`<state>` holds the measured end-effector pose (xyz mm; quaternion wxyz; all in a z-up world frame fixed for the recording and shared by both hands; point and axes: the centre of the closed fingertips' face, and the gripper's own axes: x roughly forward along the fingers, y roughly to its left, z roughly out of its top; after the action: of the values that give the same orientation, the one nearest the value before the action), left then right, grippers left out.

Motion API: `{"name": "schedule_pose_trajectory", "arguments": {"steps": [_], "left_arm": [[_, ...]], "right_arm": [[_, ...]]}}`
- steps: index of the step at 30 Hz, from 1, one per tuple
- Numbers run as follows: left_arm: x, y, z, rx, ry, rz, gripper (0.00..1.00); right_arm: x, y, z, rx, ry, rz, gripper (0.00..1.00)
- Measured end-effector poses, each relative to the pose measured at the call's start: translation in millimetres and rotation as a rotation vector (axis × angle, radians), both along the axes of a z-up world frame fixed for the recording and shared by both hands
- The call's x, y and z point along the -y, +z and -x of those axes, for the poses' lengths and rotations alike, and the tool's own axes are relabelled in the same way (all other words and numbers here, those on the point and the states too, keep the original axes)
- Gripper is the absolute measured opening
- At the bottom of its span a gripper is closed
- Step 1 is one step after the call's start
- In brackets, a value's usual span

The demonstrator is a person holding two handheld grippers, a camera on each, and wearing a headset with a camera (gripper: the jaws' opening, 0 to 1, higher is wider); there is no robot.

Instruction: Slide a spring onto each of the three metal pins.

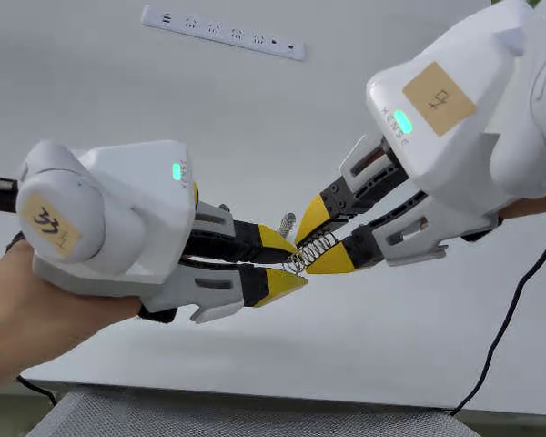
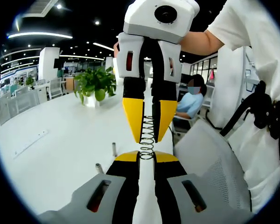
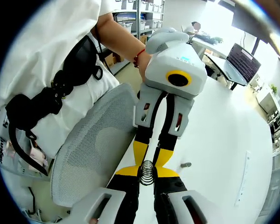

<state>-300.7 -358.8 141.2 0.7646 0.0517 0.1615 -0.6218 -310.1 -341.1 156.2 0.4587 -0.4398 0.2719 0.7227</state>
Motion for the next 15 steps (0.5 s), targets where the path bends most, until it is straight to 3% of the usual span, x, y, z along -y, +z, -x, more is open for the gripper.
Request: {"name": "schedule_pose_trajectory", "arguments": {"steps": [8, 15], "left_arm": [[-3.0, -0.2, -2.0, 0.0, 0.017, 0.007, 0.1], [-15.0, -4.9, -6.5, 0.002, 0.058, 0.002, 0.16]], "right_arm": [[1.3, 0.4, -1.6, -0.001, -0.017, -0.007, 0.07], [6.7, 0.2, -6.0, 0.004, -0.041, -0.002, 0.07]]}}
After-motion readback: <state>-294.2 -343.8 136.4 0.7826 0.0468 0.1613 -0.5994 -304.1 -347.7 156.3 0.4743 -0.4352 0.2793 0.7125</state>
